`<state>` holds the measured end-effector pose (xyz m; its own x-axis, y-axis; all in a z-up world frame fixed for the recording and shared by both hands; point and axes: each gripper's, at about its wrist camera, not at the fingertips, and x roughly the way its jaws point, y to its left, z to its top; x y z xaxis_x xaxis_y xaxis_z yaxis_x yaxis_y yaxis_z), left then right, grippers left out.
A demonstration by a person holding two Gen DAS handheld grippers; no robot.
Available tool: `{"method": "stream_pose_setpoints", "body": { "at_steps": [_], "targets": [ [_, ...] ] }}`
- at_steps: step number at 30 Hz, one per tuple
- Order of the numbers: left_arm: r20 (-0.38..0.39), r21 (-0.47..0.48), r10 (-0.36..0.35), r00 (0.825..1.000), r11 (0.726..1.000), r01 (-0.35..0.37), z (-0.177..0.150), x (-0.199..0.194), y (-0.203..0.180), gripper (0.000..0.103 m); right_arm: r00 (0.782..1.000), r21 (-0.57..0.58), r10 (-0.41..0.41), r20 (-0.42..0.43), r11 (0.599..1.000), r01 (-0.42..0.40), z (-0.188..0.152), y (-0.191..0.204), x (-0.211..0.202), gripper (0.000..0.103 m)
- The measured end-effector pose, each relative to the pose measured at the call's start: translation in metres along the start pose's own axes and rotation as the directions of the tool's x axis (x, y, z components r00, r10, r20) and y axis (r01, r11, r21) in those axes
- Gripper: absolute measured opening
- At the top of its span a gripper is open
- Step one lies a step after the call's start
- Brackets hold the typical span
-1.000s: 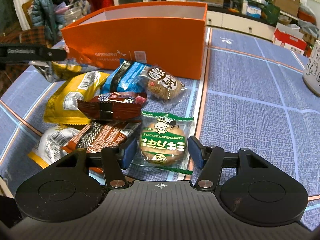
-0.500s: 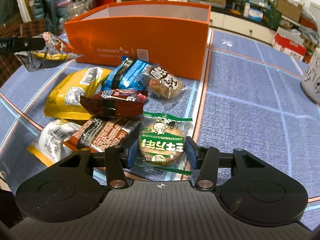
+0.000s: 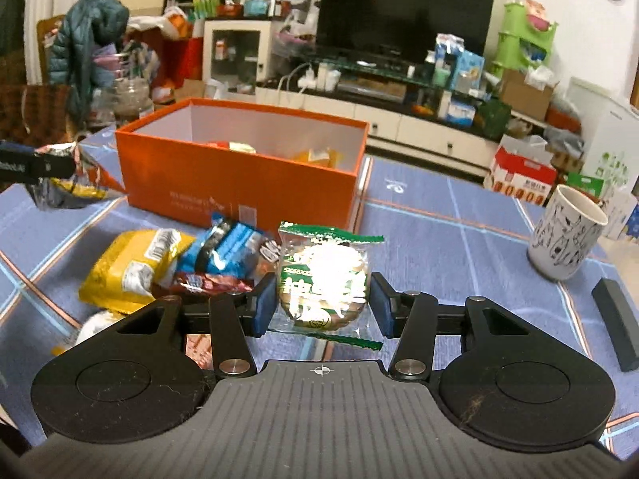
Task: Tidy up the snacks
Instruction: 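Carry both snacks over the orange box and open both tools to drop them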
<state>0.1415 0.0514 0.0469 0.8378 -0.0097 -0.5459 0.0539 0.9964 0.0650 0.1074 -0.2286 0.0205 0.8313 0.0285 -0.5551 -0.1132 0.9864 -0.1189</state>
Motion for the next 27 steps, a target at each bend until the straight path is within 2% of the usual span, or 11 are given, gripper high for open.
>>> {"method": "stream_pose_setpoints", "body": {
  "at_steps": [14, 27],
  "targets": [
    [-0.019, -0.008, 0.053, 0.998, 0.999, -0.053, -0.001, -0.006, 0.017, 0.057, 1.0, 0.016, 0.022, 0.021, 1.0, -0.022, 0.016, 0.021, -0.006, 0.036],
    [-0.019, -0.034, 0.065, 0.998, 0.997, -0.065, 0.001, -0.013, 0.03, 0.057, 0.998, 0.007, 0.041, 0.057, 0.999, -0.042, 0.025, 0.043, -0.013, 0.036]
  ]
}}
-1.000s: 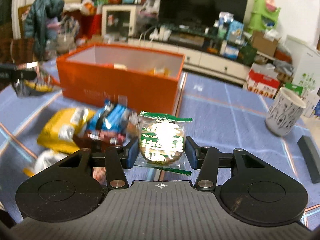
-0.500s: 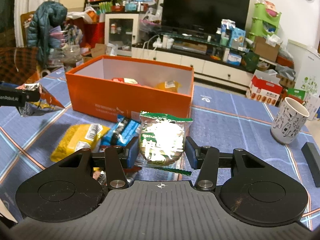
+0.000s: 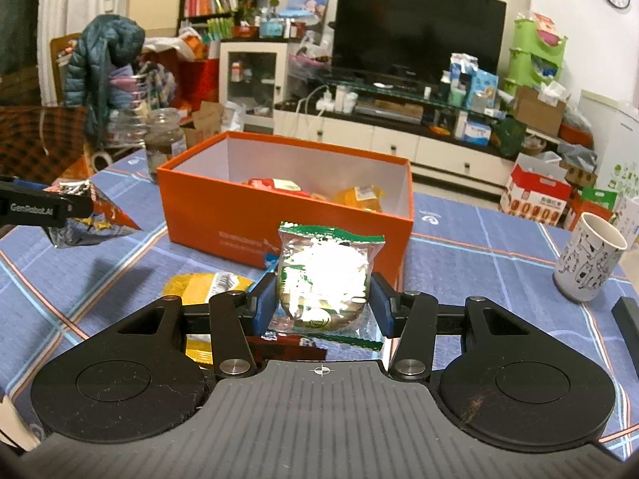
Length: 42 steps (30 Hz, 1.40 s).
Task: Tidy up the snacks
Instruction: 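Carry both snacks over the orange box and open both tools to drop them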
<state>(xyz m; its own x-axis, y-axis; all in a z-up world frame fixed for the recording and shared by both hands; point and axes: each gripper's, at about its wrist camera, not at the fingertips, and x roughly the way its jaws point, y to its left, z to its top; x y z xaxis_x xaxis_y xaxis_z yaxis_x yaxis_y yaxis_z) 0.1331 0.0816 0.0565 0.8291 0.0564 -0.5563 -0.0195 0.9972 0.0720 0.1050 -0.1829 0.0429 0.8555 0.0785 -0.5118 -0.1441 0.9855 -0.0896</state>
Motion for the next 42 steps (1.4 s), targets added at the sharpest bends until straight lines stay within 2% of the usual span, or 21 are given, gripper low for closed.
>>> {"method": "stream_pose_setpoints", "body": {
  "at_steps": [19, 25, 34, 37, 42],
  "targets": [
    [-0.01, 0.014, 0.008, 1.0, 1.0, -0.008, 0.002, 0.006, -0.006, 0.057, 1.0, -0.002, 0.014, -0.014, 1.0, -0.014, -0.002, -0.001, 0.005, 0.036],
    [0.043, -0.009, -0.004, 0.999, 1.0, 0.004, 0.01, -0.014, 0.007, 0.057, 0.999, 0.03, 0.023, 0.037, 0.999, -0.024, 0.004, -0.009, -0.007, 0.036],
    [0.122, -0.029, -0.061, 0.991, 0.997, 0.065, 0.043, -0.029, 0.004, 0.057, 0.995, 0.124, 0.016, 0.094, 0.992, -0.027, 0.024, -0.051, -0.02, 0.036],
    [0.134, -0.019, -0.085, 0.987, 0.996, 0.088, 0.06, -0.018, -0.005, 0.057, 0.995, 0.146, 0.033, 0.094, 0.988, -0.047, 0.039, -0.064, -0.008, 0.036],
    [0.147, -0.014, -0.114, 0.982, 0.993, 0.117, 0.095, 0.014, -0.022, 0.057, 0.993, 0.128, 0.059, 0.099, 0.989, -0.071, 0.074, -0.062, 0.032, 0.036]
  ]
}}
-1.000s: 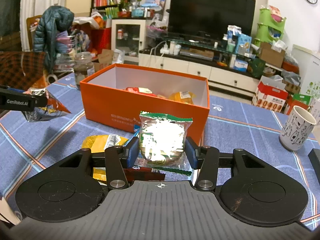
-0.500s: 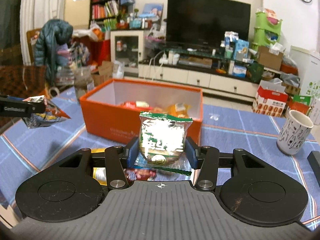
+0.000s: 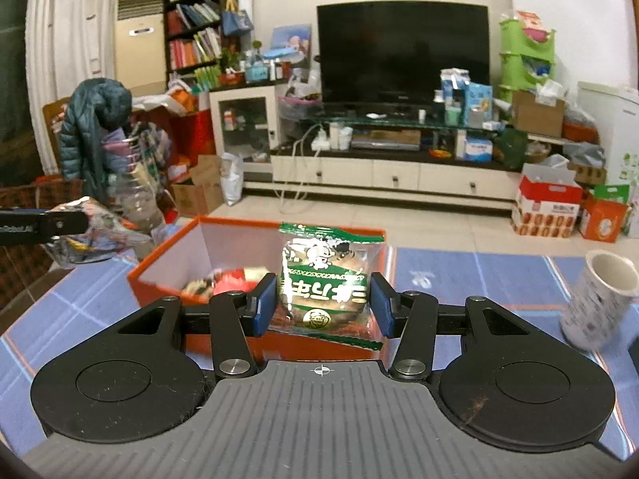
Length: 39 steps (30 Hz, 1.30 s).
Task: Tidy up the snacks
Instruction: 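Carry both snacks over the orange box and open both tools to drop them, then grasp the yellow chip bag with the left tool while the right grasps the chocolate cookie pack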
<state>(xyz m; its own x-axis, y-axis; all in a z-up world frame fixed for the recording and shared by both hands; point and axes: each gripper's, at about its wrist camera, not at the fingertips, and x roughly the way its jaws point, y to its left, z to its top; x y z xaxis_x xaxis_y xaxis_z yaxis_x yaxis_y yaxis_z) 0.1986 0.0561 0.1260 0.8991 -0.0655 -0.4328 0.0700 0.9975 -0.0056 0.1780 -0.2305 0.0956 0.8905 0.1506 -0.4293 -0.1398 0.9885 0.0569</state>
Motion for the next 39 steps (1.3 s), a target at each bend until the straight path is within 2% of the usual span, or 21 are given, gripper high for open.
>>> {"method": "stream_pose_setpoints", "body": {
  "at_steps": [7, 12, 13, 14, 15, 17, 18, 19, 21, 23, 27, 30, 33, 39],
  "targets": [
    [0.015, 0.018, -0.022, 1.0, 1.0, 0.022, 0.029, 0.038, -0.016, 0.057, 0.999, -0.027, 0.038, 0.037, 0.999, -0.037, 0.036, 0.02, 0.033, 0.036],
    [-0.004, 0.023, 0.009, 1.0, 1.0, -0.009, 0.034, 0.08, -0.023, 0.059, 0.999, -0.042, 0.025, 0.033, 0.999, -0.023, 0.055, 0.028, 0.063, 0.036],
    [-0.014, 0.035, 0.014, 1.0, 0.999, -0.013, 0.032, 0.091, -0.025, 0.064, 1.0, -0.045, 0.013, 0.022, 0.999, -0.012, 0.058, 0.028, 0.072, 0.036],
    [-0.025, 0.048, 0.015, 1.0, 0.999, -0.014, 0.03, 0.099, -0.026, 0.076, 1.0, -0.035, 0.009, -0.003, 0.999, -0.009, 0.06, 0.027, 0.082, 0.038],
    [-0.039, 0.059, 0.018, 0.999, 0.998, -0.015, 0.027, 0.102, -0.026, 0.083, 1.0, -0.021, 0.015, -0.026, 1.0, -0.015, 0.062, 0.025, 0.088, 0.039],
    [-0.037, 0.071, 0.024, 0.999, 0.997, -0.022, 0.02, 0.09, -0.023, 0.09, 1.0, 0.013, 0.017, -0.023, 1.0, -0.017, 0.062, 0.019, 0.077, 0.041],
    [-0.016, 0.066, 0.023, 1.0, 0.998, -0.022, 0.016, 0.077, -0.02, 0.093, 1.0, 0.018, 0.022, -0.001, 1.0, -0.022, 0.061, 0.017, 0.064, 0.047],
    [-0.002, 0.054, 0.025, 1.0, 0.998, -0.025, 0.013, 0.065, -0.015, 0.098, 1.0, 0.016, 0.02, 0.023, 1.0, -0.02, 0.057, 0.016, 0.046, 0.052],
    [0.011, 0.01, 0.02, 1.0, 1.0, -0.02, 0.002, 0.036, -0.003, 0.099, 0.999, 0.009, 0.003, 0.046, 1.0, -0.003, 0.041, 0.013, 0.015, 0.066],
    [-0.009, -0.031, 0.02, 1.0, 0.999, -0.02, -0.014, 0.01, 0.006, 0.099, 0.999, 0.012, 0.014, 0.032, 1.0, -0.015, 0.014, 0.012, -0.014, 0.066],
    [-0.076, -0.09, 0.049, 0.996, 0.994, -0.055, -0.059, -0.029, 0.015, 0.1, 0.997, 0.01, 0.036, -0.071, 0.999, -0.035, -0.051, 0.022, -0.047, 0.065],
    [-0.13, -0.142, 0.048, 0.99, 0.988, -0.066, -0.087, -0.039, 0.021, 0.1, 0.989, 0.022, 0.048, -0.139, 0.999, -0.045, -0.083, 0.029, -0.047, 0.065],
    [-0.169, -0.162, 0.046, 0.984, 0.984, -0.074, -0.104, -0.04, 0.023, 0.1, 0.985, -0.052, 0.062, -0.164, 0.996, -0.072, -0.097, 0.04, -0.029, 0.064],
    [-0.203, -0.116, 0.058, 0.977, 0.99, -0.082, -0.115, -0.029, 0.028, 0.1, 0.968, 0.017, 0.077, -0.239, 0.997, -0.075, -0.107, 0.043, 0.017, 0.063]
  ]
}}
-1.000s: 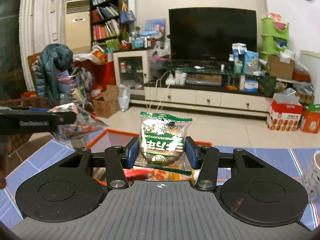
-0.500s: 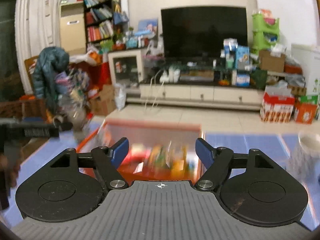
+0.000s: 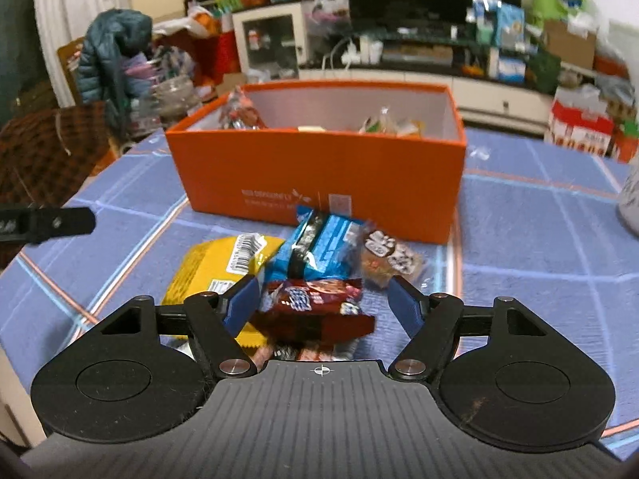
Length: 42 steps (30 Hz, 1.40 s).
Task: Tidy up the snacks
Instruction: 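Grasp the yellow chip bag with the left tool while the right grasps the chocolate cookie pack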
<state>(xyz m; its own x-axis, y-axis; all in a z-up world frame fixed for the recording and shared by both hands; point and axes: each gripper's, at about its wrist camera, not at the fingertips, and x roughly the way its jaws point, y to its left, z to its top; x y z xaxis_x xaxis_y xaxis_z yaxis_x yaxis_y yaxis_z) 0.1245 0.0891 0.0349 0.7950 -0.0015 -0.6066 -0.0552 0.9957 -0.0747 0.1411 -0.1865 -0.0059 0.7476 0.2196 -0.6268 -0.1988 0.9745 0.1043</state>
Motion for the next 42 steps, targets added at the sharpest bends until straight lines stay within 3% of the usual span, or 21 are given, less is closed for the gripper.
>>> {"method": "stream_pose_setpoints", "body": {
  "at_steps": [5, 8, 15, 16, 17, 20, 22, 24, 26, 32, 35, 36, 42],
  "targets": [
    [-0.042, -0.036, -0.023, 0.999, 0.999, 0.022, 0.002, 0.012, 0.005, 0.1, 0.998, -0.041, -0.015, -0.06, 0.999, 0.013, 0.003, 0.011, 0.024, 0.061],
    [-0.064, -0.039, -0.053, 0.997, 0.998, 0.05, 0.001, 0.015, -0.003, 0.1, 0.994, -0.004, 0.005, -0.11, 1.0, -0.006, 0.001, 0.006, 0.034, 0.057],
    [-0.101, -0.012, -0.087, 0.991, 0.996, 0.086, -0.01, 0.023, -0.035, 0.1, 0.997, 0.032, 0.008, -0.073, 0.999, -0.005, 0.007, -0.009, 0.012, 0.048],
    [-0.105, -0.01, -0.09, 0.99, 0.996, 0.089, -0.01, 0.025, -0.04, 0.1, 0.998, 0.025, 0.003, -0.06, 1.0, -0.001, 0.007, -0.011, 0.006, 0.035],
    [-0.108, -0.008, -0.095, 0.99, 0.995, 0.095, -0.011, 0.026, -0.045, 0.1, 0.999, 0.013, 0.004, -0.054, 1.0, -0.003, 0.007, -0.013, 0.001, 0.004],
    [-0.117, 0.008, -0.097, 0.988, 0.995, 0.098, -0.014, 0.033, -0.06, 0.1, 0.998, -0.015, -0.02, -0.066, 1.0, 0.019, 0.002, -0.019, -0.007, 0.005],
    [-0.13, 0.002, -0.106, 0.986, 0.994, 0.107, -0.015, 0.038, -0.067, 0.1, 0.993, -0.007, -0.007, -0.115, 1.0, 0.006, -0.005, -0.028, -0.003, 0.015],
    [-0.135, 0.002, -0.113, 0.984, 0.993, 0.114, -0.017, 0.04, -0.072, 0.1, 0.992, 0.019, -0.004, -0.125, 1.0, 0.006, -0.012, -0.036, -0.003, 0.052],
    [-0.139, 0.016, -0.116, 0.983, 0.993, 0.12, -0.019, 0.042, -0.078, 0.1, 0.991, 0.016, 0.004, -0.133, 1.0, -0.001, -0.018, -0.043, -0.002, 0.066],
    [-0.149, 0.007, -0.119, 0.982, 0.993, 0.122, -0.015, 0.053, -0.084, 0.1, 0.988, 0.129, 0.065, -0.137, 0.991, -0.047, -0.014, -0.06, 0.01, 0.065],
    [-0.161, 0.01, -0.123, 0.979, 0.992, 0.126, -0.016, 0.057, -0.087, 0.1, 0.98, 0.161, 0.109, -0.164, 0.983, -0.083, -0.015, -0.062, 0.021, 0.053],
    [-0.164, 0.012, -0.125, 0.979, 0.992, 0.129, -0.017, 0.058, -0.088, 0.1, 0.981, 0.16, 0.093, -0.169, 0.985, -0.065, -0.014, -0.062, 0.022, 0.038],
    [-0.164, 0.038, -0.095, 0.982, 0.994, 0.103, -0.019, 0.066, -0.095, 0.099, 0.978, 0.134, -0.06, -0.198, 0.987, 0.088, -0.017, -0.079, 0.014, 0.038]
  ]
}}
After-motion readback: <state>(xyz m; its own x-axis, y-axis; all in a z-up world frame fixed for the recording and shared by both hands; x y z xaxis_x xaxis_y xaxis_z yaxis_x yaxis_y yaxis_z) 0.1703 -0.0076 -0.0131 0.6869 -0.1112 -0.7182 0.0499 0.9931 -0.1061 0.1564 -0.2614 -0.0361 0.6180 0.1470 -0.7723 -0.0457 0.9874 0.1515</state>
